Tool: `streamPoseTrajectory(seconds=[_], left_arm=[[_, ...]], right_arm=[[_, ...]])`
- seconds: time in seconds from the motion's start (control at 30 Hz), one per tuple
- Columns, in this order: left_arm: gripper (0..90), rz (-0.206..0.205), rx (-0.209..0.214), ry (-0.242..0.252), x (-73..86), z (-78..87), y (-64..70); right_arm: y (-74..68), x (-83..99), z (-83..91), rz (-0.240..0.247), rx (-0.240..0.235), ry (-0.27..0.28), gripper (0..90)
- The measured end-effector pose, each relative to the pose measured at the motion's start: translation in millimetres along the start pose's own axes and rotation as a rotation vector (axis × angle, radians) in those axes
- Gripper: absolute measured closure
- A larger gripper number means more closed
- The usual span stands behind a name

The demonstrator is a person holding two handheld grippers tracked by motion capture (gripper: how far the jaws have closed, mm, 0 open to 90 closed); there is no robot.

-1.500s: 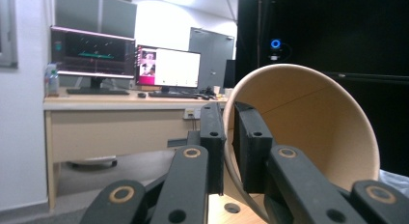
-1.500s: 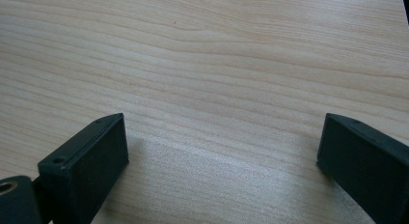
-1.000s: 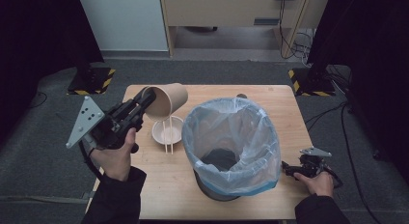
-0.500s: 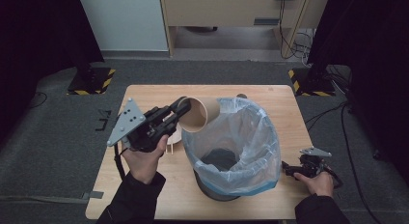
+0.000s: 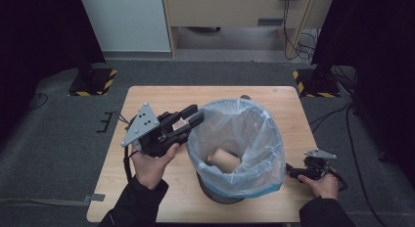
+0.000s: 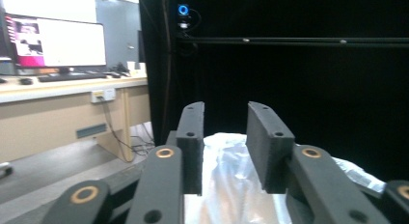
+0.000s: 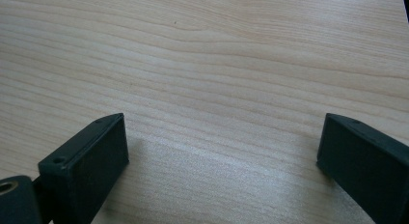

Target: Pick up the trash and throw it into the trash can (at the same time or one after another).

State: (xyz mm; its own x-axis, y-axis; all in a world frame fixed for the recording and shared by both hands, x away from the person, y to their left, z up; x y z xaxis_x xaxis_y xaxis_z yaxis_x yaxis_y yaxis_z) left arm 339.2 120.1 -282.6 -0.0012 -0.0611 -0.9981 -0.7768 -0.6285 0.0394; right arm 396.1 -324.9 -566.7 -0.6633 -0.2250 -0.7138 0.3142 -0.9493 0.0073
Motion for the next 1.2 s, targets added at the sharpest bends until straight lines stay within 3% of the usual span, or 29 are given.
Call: streamPoseTrajectory(seconds=[0.23,0.27,0.3,0.5,0.83,1.2], left_arm=[[59.0,-0.003,-0.121,-0.038,10.0,30.0,-29.8],[58.5,-0.002,-0.158,-0.057,16.5,37.1,-39.1],[57.8,-0.002,-0.158,-0.057,16.5,37.1,-39.1],[52.6,0.014,-0.27,-0.116,40.4,49.3,-67.7],[47.7,0.057,-0.378,-0.222,82.4,46.3,-102.5],[45.4,0.075,-0.444,-0.339,127.3,36.0,-126.6]], right_arm=[[-0.1,0.0,0.0,0.001,0.001,0.0,4.2],[-0.1,0.0,0.0,0.001,0.001,0.0,4.2],[-0.1,0.0,0.0,0.001,0.001,0.0,4.2],[-0.1,0.0,0.1,0.0,0.001,0.0,4.2],[-0.4,0.0,0.0,0.004,-0.003,-0.001,4.2],[-1.2,0.0,0.2,0.012,-0.012,-0.002,4.0]])
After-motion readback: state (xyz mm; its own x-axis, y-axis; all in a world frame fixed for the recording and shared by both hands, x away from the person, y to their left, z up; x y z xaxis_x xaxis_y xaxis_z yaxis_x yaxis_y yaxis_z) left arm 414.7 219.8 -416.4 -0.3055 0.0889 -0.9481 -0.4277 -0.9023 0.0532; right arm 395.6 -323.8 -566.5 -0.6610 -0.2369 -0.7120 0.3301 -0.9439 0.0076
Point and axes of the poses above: each handheld gripper's, and its own axes: z roughly backward along the jaws, x roughly out of its underside, y roughly to its right, the point moved 4 cm from there along -z, roughly forward along the jaws, and after that the axes turned 1 degree about z, right-handed, at the moved point
